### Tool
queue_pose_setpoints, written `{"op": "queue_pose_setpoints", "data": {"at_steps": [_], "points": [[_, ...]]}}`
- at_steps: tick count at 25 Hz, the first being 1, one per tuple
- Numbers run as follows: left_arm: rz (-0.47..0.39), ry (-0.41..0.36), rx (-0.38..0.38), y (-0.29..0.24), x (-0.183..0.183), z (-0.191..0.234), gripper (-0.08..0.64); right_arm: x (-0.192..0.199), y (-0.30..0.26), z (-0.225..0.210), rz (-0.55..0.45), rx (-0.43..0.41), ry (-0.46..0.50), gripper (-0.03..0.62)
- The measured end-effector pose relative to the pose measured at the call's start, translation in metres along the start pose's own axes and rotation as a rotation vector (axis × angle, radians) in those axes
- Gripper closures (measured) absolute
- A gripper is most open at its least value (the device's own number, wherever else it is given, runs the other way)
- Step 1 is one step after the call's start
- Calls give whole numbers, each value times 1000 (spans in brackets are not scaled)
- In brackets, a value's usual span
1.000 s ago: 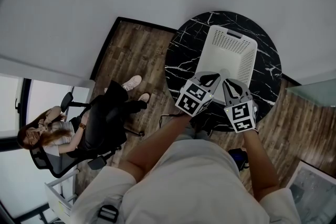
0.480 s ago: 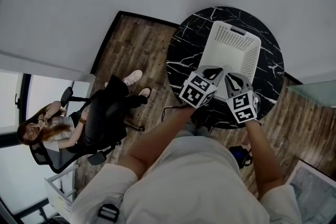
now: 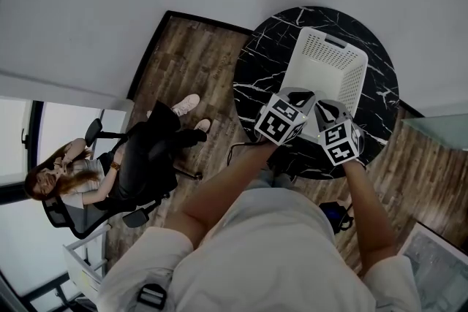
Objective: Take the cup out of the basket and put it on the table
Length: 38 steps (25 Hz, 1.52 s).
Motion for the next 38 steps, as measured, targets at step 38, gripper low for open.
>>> {"op": "queue_pose_setpoints", "data": {"at_steps": [38], "points": [[126, 41, 66, -42, 15, 29, 566, 41, -77, -16, 324, -78, -34, 554]]}}
Point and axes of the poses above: the fingertips, and each gripper's own axes: y backward along the fingers, z to its left, x out of its underside, the point moved 6 cm from there along y, backward along the fingers, and after that the axes turned 11 degrees about -y, right-handed, at the moved point
